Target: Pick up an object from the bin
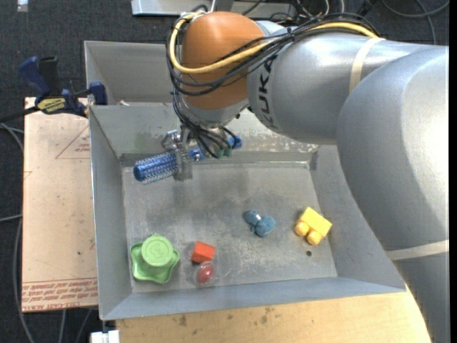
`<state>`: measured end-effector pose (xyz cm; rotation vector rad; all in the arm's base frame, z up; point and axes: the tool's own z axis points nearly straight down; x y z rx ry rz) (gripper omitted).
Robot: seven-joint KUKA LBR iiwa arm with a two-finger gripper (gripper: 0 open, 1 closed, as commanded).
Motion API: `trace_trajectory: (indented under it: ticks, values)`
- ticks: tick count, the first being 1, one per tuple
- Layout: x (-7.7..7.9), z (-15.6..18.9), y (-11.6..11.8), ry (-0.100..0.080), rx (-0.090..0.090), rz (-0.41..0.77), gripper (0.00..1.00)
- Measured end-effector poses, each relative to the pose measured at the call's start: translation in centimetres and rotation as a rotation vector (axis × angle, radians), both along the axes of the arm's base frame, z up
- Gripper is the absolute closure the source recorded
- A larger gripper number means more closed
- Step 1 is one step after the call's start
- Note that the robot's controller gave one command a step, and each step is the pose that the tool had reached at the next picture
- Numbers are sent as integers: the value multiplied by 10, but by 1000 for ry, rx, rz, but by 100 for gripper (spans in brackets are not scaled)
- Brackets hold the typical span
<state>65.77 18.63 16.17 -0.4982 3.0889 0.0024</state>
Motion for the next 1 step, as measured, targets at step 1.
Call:
trace_trajectory:
  ticks: [1]
  values:
    - [-11, 109, 12, 2, 1, 22, 100]
